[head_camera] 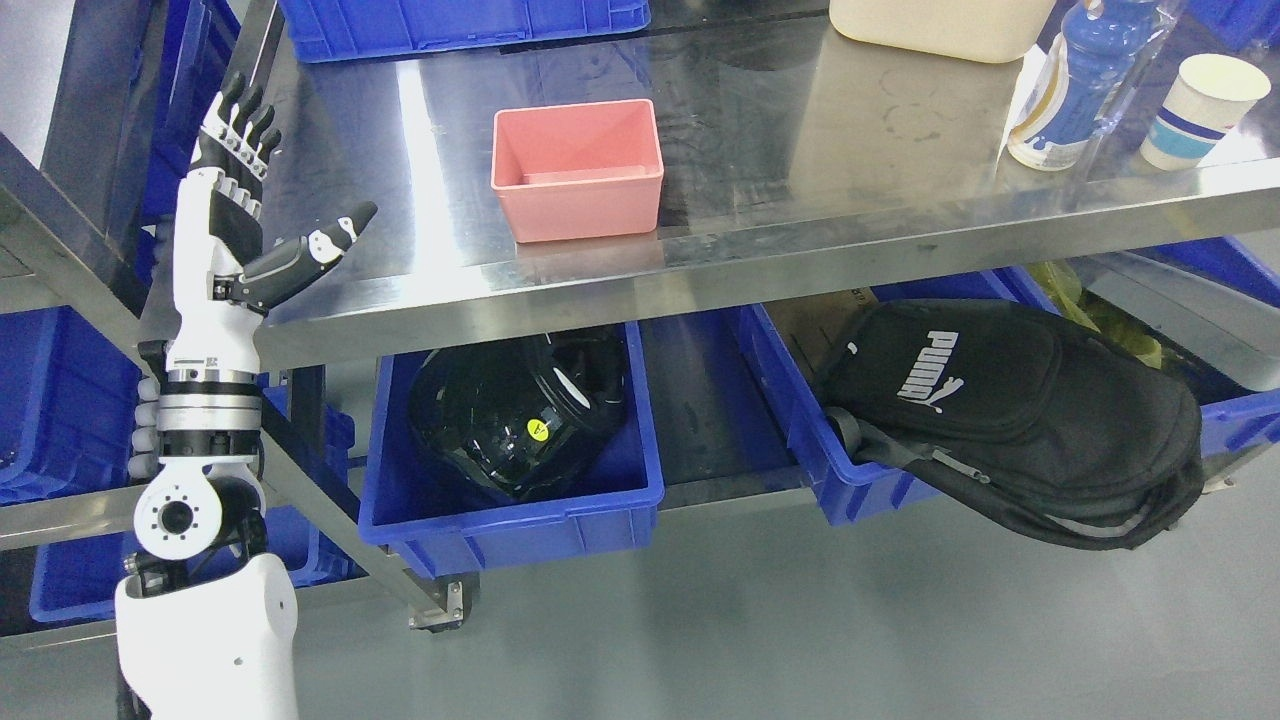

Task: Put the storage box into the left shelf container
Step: 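Raise the left hand and reach toward the pink box on the table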

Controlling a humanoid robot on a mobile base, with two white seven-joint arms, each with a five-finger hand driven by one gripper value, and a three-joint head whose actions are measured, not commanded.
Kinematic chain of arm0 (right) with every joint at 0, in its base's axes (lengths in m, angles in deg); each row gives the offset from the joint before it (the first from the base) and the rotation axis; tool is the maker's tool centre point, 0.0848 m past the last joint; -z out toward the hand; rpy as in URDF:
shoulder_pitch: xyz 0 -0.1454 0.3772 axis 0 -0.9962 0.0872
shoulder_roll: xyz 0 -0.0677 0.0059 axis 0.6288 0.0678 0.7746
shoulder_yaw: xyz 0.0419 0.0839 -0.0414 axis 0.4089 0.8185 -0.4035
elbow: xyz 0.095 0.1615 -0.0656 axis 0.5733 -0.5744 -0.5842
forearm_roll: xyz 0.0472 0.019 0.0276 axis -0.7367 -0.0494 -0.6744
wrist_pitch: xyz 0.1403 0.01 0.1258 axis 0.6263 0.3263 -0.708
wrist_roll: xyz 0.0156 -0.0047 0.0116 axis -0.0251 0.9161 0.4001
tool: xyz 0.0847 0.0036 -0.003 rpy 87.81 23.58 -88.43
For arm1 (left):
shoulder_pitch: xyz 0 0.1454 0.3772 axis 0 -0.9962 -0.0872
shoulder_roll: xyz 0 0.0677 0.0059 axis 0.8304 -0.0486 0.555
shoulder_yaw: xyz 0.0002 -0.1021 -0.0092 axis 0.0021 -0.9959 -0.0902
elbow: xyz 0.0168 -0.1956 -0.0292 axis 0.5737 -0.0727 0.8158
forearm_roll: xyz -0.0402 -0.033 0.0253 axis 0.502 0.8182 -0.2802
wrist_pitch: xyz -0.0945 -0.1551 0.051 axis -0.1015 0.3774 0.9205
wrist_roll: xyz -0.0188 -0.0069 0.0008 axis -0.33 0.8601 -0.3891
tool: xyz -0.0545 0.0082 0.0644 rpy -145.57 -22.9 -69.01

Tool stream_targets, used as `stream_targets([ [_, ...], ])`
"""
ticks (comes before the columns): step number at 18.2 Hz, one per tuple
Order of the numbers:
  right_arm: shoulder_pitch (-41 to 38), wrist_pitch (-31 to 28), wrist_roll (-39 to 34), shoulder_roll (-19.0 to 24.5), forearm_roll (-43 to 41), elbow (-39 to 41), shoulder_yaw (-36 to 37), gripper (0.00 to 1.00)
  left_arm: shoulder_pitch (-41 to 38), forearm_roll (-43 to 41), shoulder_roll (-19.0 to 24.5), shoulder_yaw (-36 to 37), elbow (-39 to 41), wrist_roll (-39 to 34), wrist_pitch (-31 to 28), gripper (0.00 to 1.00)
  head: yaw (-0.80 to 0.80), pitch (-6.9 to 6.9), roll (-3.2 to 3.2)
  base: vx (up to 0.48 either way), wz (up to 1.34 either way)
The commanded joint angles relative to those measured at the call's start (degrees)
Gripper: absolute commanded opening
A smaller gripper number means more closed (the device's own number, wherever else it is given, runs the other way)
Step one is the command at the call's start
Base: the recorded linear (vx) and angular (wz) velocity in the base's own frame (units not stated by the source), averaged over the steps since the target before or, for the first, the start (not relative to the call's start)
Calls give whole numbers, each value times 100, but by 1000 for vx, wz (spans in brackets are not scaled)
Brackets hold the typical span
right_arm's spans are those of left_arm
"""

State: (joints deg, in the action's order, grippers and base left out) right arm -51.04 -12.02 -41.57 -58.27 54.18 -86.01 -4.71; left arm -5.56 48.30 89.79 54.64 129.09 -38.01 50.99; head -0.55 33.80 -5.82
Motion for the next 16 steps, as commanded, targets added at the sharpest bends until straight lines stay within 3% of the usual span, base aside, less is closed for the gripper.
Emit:
stream_targets([
  [1,-44,4,-3,-100,-18,100,0,100,27,158,100,52,9,66,23,100,0,0,0,0,0],
  [6,-44,4,-3,-100,-18,100,0,100,421,158,191,-89,-8,514,41,100,0,0,0,0,0],
  [9,-44,4,-3,-100,-18,100,0,100,913,158,815,-19,-78,1162,14,100,0,0,0,0,0],
  [13,-44,4,-3,-100,-18,100,0,100,1782,141,1887,647,-604,3051,-266,99,0,0,0,0,0],
  [16,-44,4,-3,-100,-18,100,0,100,2503,106,2292,1534,-948,3354,-731,99,0,0,0,0,0],
])
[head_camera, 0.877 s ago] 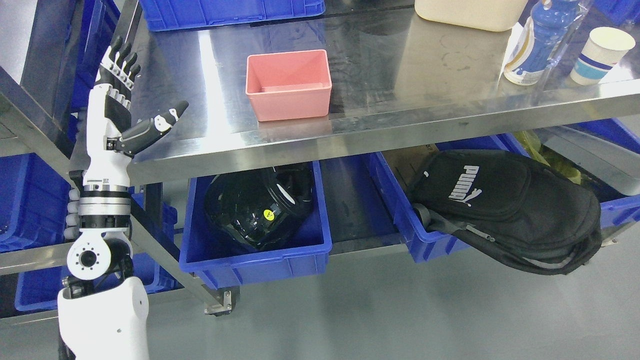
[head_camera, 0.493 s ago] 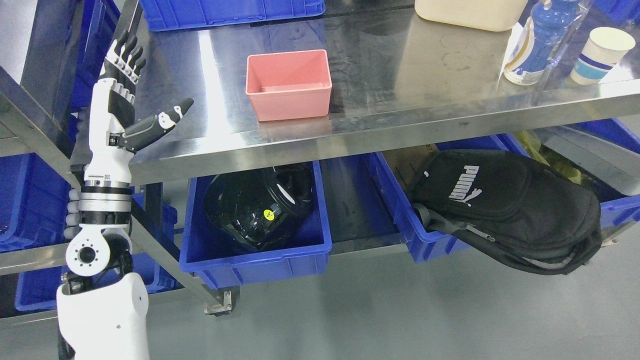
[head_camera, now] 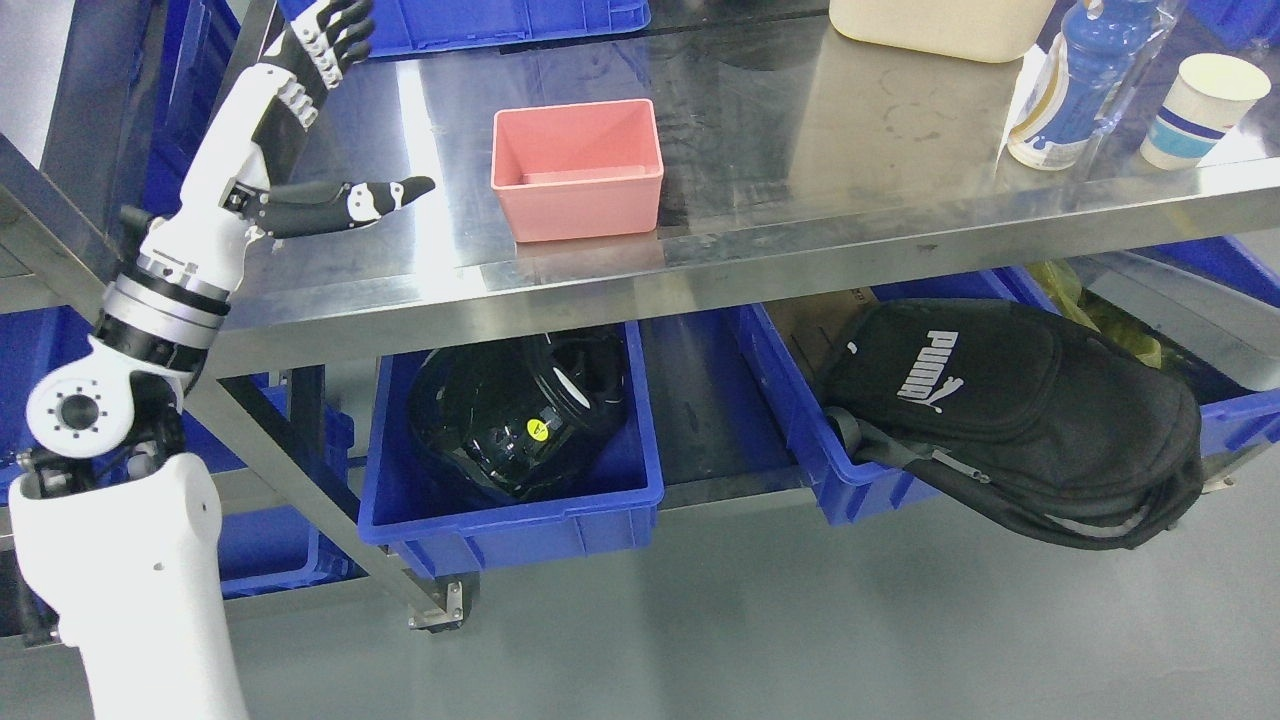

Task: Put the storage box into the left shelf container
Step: 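Raise the left hand and reach toward the pink box on the table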

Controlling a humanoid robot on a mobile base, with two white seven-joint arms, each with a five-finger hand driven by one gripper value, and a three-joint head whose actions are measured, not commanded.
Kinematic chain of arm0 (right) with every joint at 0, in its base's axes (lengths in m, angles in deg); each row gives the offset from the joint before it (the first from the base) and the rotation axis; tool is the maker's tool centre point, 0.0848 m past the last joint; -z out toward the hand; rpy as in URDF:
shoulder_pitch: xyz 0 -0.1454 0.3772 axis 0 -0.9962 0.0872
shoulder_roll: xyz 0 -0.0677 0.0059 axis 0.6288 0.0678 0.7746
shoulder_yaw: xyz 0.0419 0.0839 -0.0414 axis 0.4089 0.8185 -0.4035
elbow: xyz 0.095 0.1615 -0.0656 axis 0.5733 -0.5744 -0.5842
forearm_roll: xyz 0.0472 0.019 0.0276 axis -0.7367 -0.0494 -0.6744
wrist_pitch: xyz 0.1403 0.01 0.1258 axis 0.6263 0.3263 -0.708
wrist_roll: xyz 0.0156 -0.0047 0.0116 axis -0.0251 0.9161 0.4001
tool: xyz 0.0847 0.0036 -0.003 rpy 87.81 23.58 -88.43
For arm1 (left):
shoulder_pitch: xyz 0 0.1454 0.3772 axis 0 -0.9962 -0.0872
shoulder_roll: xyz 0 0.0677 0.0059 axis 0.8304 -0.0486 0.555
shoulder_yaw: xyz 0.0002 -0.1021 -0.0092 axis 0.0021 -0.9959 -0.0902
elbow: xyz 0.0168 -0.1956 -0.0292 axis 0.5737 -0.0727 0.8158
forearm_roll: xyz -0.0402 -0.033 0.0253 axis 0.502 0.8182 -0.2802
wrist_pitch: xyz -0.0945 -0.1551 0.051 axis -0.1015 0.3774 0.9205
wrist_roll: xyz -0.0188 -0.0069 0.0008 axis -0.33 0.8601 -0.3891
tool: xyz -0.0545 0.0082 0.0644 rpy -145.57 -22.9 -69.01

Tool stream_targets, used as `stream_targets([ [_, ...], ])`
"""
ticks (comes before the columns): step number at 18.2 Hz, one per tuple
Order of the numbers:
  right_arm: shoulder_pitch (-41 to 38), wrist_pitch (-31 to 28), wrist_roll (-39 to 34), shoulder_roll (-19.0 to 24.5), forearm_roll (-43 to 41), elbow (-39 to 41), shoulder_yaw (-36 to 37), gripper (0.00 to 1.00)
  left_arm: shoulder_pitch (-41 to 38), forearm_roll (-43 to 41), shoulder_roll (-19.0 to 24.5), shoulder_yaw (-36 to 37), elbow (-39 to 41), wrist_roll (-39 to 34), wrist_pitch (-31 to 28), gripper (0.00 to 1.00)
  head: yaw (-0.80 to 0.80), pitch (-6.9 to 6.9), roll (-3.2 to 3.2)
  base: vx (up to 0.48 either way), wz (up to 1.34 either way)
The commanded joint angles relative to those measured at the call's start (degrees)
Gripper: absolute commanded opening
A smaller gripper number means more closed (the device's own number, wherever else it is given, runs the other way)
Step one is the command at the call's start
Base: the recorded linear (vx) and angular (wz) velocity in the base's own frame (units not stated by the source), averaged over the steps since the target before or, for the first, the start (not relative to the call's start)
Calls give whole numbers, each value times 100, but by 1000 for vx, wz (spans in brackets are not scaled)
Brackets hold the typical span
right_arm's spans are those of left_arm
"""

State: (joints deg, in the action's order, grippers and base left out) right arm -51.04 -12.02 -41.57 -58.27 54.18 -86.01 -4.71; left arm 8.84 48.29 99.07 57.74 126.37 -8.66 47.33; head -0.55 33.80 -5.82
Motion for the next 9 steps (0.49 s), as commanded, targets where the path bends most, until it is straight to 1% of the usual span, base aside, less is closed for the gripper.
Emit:
stream_targets([
  [1,-44,4,-4,-100,-18,100,0,100,1413,54,1514,1645,-764,428,-568,99,0,0,0,0,0],
  [3,-44,4,-4,-100,-18,100,0,100,2046,45,1656,2498,-800,576,-972,98,0,0,0,0,0],
  [5,-44,4,-4,-100,-9,100,0,100,2443,45,1639,3044,-826,883,-1446,96,0,0,0,0,0],
  [7,-44,4,-4,-100,-18,100,0,100,2594,36,1551,3545,-958,1313,-1842,94,0,0,0,0,0],
  [9,-44,4,-4,-100,-18,100,0,100,2708,-156,1489,3889,-1212,1543,-1914,92,0,0,0,0,0],
])
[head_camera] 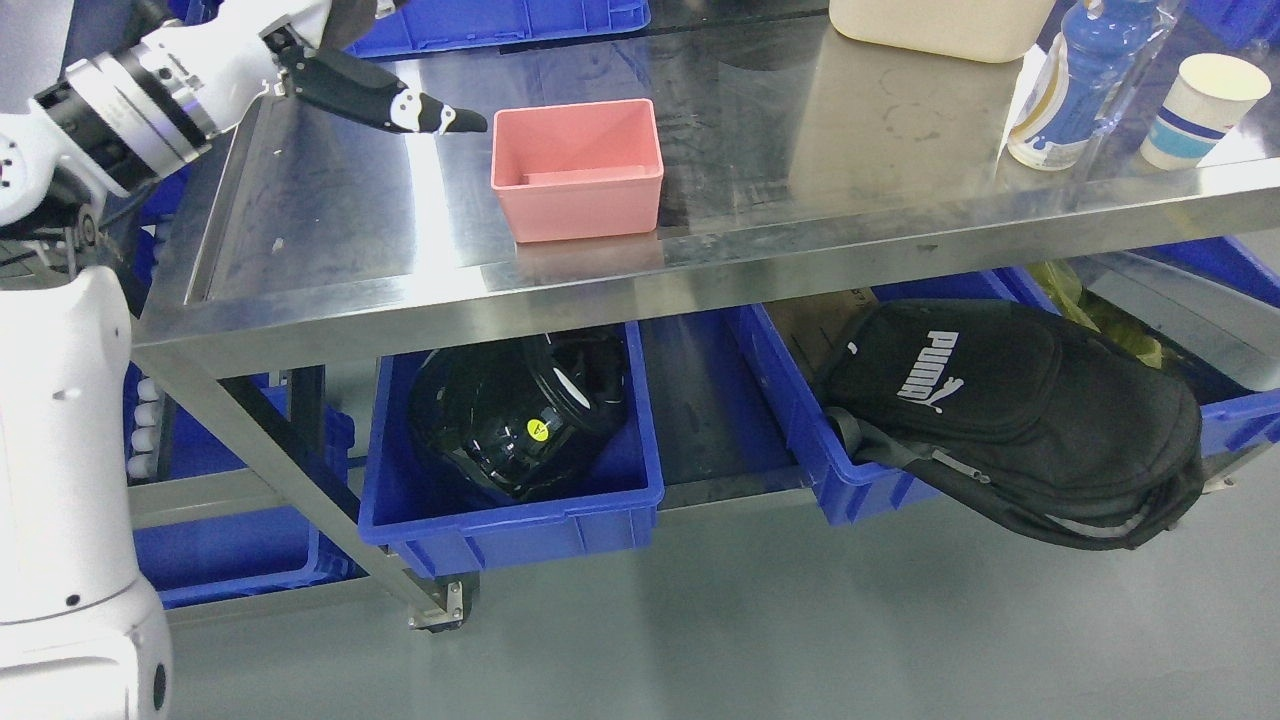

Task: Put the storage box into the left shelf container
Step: 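Raise the left hand and reach toward the pink box on the table, then hook the left hand fingers over the pink box's near wall and grip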

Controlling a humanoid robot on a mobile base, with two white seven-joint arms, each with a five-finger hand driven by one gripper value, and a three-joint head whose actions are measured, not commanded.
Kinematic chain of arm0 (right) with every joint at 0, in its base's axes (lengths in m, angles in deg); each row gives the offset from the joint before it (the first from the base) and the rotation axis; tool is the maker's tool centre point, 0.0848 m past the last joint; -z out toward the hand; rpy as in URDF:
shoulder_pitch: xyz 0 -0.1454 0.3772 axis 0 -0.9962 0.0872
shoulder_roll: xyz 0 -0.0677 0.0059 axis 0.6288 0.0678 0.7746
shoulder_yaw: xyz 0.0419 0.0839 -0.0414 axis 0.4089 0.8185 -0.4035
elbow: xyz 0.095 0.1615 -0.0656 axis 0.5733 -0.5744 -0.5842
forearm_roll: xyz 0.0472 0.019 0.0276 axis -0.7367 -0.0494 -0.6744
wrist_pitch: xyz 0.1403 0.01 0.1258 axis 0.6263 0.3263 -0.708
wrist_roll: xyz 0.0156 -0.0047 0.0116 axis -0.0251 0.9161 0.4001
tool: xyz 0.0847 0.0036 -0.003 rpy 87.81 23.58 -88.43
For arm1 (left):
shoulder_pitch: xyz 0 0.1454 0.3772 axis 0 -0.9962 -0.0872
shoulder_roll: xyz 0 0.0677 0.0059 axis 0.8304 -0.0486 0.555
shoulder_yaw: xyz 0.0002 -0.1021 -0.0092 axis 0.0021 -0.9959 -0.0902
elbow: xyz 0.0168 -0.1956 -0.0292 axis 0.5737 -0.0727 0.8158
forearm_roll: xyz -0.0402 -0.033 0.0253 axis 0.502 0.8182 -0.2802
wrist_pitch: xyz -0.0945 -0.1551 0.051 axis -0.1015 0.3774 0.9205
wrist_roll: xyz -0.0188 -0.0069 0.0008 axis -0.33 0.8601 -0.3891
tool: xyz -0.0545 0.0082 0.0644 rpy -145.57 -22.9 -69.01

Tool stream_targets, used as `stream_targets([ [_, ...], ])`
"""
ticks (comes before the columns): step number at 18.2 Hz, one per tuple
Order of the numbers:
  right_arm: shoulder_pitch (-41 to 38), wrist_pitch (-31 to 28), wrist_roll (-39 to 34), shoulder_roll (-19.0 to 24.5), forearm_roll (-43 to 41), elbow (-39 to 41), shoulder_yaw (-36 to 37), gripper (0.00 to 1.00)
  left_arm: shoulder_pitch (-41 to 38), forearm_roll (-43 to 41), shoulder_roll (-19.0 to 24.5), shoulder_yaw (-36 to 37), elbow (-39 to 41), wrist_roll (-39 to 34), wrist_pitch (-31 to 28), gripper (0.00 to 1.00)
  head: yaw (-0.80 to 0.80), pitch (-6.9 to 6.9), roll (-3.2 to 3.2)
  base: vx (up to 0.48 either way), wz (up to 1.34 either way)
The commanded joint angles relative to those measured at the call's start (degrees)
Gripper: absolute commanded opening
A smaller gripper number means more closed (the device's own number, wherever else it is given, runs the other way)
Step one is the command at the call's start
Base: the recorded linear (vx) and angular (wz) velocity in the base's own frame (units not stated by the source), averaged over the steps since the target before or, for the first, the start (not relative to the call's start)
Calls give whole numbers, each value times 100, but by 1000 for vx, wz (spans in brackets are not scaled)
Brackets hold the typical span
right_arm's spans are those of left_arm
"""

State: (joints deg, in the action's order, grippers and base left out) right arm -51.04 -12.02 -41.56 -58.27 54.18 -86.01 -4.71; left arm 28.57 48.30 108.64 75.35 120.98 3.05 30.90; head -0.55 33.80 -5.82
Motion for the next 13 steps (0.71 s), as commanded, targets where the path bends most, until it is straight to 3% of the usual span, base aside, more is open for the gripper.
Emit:
stream_targets([
  [1,-44,4,-4,-100,-18,100,0,100,779,-315,514,2207,-788,399,-314,92,0,0,0,0,0],
  [5,-44,4,-4,-100,-18,100,0,100,806,-640,330,2743,-1130,636,-368,92,0,0,0,0,0],
  [13,-44,4,-4,-100,-18,100,0,100,1394,-1327,13,2727,-2098,654,-368,92,0,0,0,0,0],
])
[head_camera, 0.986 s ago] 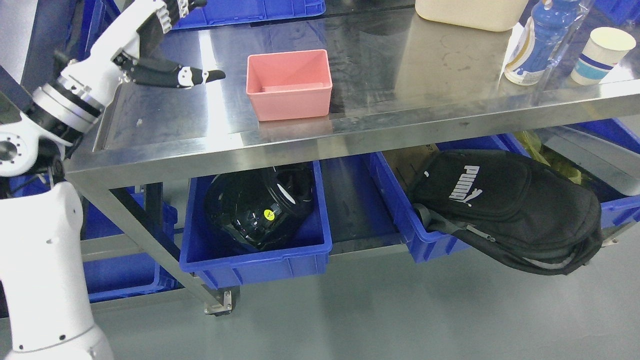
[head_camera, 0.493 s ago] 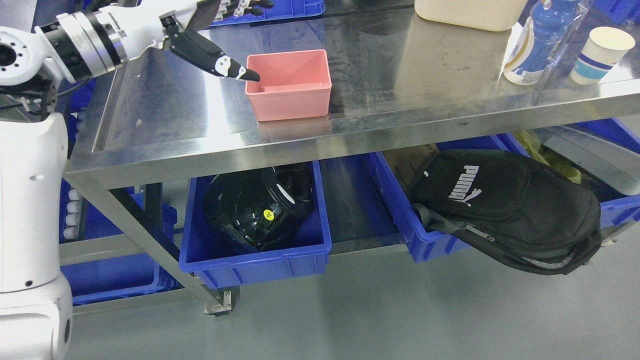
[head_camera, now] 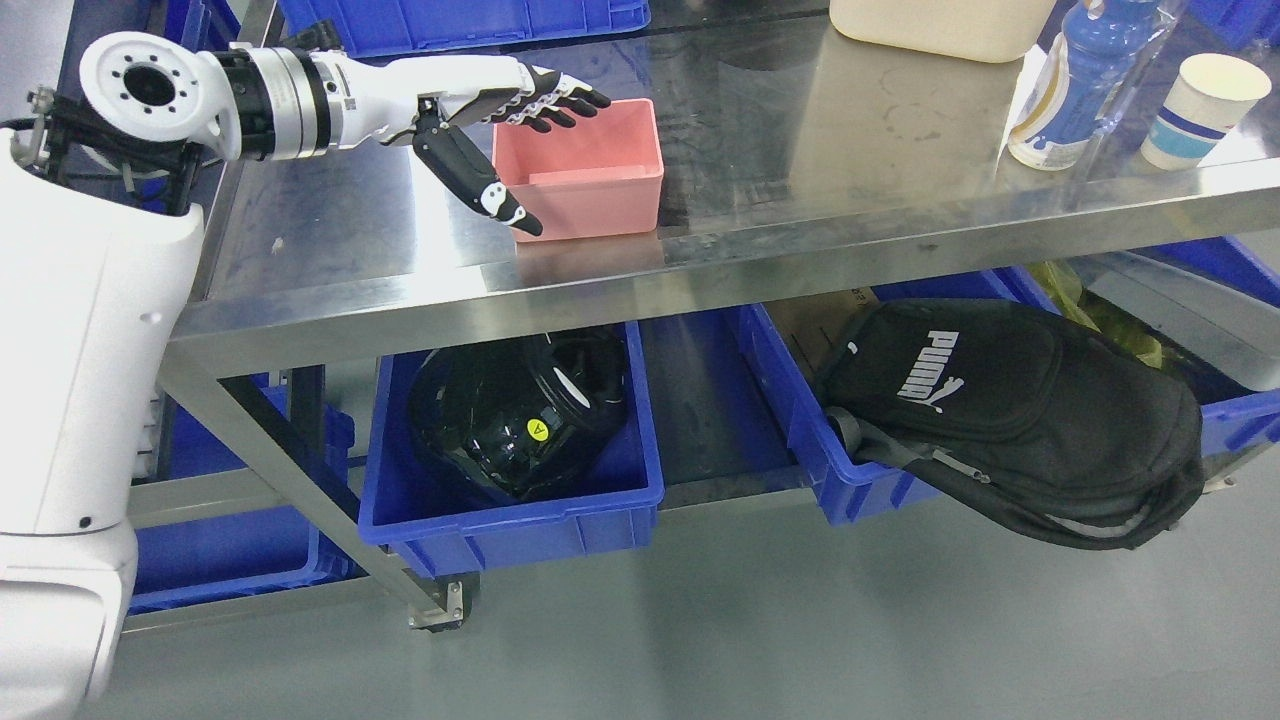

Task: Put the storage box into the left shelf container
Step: 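Hook the left hand fingers over the pink box's near wall and grip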

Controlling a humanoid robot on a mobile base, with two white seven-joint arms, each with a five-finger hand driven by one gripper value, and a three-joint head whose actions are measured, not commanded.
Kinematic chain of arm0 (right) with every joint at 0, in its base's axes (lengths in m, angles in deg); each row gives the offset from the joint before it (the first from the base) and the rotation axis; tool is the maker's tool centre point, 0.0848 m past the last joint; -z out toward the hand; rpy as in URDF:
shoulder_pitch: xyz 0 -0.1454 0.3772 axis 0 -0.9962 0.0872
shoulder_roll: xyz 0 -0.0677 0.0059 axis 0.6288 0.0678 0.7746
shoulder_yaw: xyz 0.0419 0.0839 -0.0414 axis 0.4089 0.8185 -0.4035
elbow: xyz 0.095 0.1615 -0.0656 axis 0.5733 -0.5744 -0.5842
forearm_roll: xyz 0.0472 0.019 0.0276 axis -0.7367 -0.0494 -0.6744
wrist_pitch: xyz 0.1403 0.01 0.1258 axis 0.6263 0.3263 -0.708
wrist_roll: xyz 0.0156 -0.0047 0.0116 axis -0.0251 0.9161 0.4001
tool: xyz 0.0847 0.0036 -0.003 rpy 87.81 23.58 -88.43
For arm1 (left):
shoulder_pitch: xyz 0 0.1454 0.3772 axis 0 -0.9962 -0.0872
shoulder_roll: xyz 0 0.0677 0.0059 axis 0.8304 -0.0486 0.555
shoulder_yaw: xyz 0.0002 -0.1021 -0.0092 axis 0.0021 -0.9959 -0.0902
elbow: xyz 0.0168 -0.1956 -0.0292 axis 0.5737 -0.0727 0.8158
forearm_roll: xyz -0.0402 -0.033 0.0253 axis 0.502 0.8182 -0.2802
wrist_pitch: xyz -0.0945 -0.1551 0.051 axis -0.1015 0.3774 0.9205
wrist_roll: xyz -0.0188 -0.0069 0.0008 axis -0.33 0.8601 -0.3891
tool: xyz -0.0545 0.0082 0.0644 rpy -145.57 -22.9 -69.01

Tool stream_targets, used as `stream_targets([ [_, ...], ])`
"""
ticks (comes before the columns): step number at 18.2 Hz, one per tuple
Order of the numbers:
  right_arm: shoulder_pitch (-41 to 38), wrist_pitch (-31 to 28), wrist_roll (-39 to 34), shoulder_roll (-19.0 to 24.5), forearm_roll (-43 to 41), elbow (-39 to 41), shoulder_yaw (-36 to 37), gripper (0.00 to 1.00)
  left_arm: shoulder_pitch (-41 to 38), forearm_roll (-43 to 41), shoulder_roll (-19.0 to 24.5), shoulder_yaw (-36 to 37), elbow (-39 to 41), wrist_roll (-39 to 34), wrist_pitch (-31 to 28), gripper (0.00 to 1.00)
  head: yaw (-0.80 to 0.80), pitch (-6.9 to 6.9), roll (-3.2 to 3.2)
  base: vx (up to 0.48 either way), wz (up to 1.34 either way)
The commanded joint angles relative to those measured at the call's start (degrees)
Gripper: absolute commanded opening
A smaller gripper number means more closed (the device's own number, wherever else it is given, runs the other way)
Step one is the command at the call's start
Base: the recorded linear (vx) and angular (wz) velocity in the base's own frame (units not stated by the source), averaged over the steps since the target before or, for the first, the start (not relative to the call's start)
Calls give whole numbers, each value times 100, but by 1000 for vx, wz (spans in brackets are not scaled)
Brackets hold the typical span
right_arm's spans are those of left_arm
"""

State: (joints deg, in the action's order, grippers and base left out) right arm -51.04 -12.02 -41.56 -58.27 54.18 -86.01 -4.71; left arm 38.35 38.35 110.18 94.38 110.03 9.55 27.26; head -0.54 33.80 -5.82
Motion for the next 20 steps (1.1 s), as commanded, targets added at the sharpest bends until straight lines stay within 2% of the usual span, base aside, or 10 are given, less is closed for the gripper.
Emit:
stream_targets([
  [1,-44,4,-4,-100,-18,100,0,100,443,-341,-211,832,-1020,4,5,92,0,0,0,0,0],
  [6,-44,4,-4,-100,-18,100,0,100,716,-552,-931,955,-1634,39,-3,89,0,0,0,0,0],
  [8,-44,4,-4,-100,-18,100,0,100,856,-579,-1090,1139,-1933,101,-3,89,0,0,0,0,0],
  [17,-44,4,-4,-100,-9,100,0,100,1015,-1044,-1231,1342,-2505,242,6,87,0,0,0,0,0],
  [20,-44,4,-4,-100,-18,100,0,100,1015,-1124,-1266,1272,-2646,250,6,79,0,0,0,0,0],
])
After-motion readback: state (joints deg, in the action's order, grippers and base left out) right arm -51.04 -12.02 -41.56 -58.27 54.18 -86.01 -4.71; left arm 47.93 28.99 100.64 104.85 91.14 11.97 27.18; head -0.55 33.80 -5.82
